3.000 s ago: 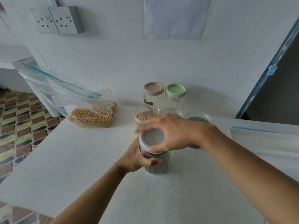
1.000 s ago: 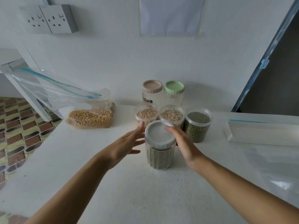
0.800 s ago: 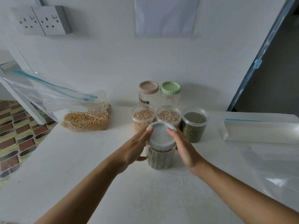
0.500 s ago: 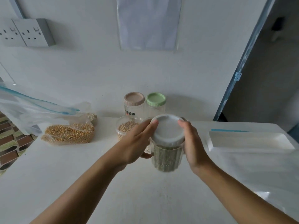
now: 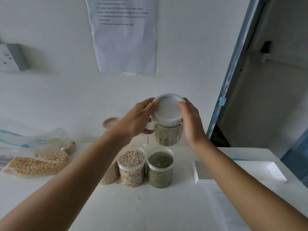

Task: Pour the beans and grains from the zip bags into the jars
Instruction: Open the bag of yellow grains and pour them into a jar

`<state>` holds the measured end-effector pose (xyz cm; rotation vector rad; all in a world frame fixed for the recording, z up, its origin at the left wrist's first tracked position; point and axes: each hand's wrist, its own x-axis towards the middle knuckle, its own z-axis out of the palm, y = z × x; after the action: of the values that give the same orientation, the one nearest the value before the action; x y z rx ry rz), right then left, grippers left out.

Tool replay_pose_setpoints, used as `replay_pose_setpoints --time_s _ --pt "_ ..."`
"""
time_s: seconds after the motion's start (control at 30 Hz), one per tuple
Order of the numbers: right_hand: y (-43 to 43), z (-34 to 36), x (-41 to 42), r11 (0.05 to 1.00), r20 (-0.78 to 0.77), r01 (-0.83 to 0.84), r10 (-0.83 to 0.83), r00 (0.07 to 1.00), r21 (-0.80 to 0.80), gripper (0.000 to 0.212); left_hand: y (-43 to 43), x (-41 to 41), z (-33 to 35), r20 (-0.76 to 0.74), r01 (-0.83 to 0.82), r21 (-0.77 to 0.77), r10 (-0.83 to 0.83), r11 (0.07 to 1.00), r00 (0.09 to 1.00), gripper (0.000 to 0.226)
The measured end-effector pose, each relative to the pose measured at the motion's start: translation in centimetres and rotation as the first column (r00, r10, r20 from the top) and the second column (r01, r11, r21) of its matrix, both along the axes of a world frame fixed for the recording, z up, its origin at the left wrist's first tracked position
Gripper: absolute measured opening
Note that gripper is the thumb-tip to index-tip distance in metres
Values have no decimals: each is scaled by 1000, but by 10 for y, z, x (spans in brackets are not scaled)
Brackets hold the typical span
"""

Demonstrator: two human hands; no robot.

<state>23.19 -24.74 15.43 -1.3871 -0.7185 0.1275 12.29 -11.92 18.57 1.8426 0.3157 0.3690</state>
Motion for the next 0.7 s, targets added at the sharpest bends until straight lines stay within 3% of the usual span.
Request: replay_pose_setpoints --time_s 0.3,0.4,0.57,0.7 --pt "37 -54 71 989 -56 27 -35 998 -144 30 38 72 -35 -142 0 78 11 997 990 26" --pt "46 -74 83 985 -92 14 -30 995 -173 31 53 90 -50 -216 -9 241 62 970 974 31" --pt "56 -103 92 969 -204 -28 -24 979 -247 32 62 101 -64 -222 -33 560 188 828 957 26" --pt "57 -121 94 921 -209 -51 -34 977 -387 30 68 93 -65 -129 -52 638 173 769 976 21"
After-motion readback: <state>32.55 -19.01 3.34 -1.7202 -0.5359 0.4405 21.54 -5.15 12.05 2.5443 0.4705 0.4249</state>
